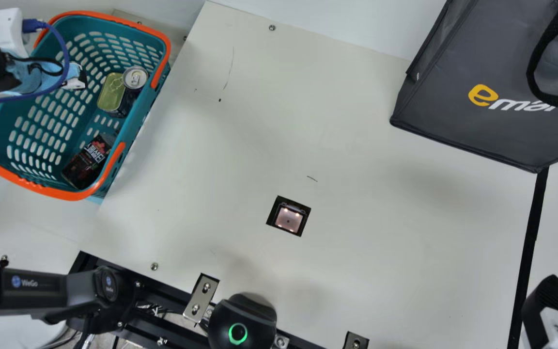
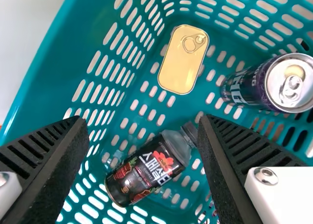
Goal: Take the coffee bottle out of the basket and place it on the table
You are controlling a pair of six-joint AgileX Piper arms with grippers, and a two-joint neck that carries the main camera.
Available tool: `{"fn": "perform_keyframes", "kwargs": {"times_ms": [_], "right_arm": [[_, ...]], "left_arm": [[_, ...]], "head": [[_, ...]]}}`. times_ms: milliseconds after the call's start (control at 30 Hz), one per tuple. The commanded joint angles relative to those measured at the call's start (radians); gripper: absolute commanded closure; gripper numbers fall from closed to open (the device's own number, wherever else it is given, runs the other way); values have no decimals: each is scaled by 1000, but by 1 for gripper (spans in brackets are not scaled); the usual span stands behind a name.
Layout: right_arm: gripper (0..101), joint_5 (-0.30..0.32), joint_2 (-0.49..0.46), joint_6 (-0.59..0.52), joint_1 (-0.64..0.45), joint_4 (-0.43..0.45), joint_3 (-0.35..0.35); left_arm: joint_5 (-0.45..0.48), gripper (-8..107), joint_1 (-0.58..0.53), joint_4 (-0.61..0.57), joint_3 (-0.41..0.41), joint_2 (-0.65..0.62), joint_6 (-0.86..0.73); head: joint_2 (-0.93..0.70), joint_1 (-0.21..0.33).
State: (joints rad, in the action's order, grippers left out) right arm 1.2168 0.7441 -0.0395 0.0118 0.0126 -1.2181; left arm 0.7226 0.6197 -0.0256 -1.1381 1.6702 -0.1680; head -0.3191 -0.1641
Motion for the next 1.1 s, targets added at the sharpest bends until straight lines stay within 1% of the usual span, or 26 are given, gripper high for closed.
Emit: {"fn": "perform_keyframes", "kwargs": {"times_ms": [0,233,667,900,1067], "right_arm": [[10,0,0,0,0,0,0],[10,0,0,0,0,0,0],[10,0,0,0,0,0,0],[10,0,0,0,0,0,0],[10,0,0,0,0,0,0]], "left_arm": [[-8,9,0,-3,4,8,-13],[-46,9,0,-22,30,33,-66],[-149,9,2,-56,115,76,-177],[-201,9,5,-78,129,120,-238],[-227,9,12,-105,124,156,-298]], "head": [[-2,26],[-2,26],[-2,26],[-2,26],[-2,26]]}}
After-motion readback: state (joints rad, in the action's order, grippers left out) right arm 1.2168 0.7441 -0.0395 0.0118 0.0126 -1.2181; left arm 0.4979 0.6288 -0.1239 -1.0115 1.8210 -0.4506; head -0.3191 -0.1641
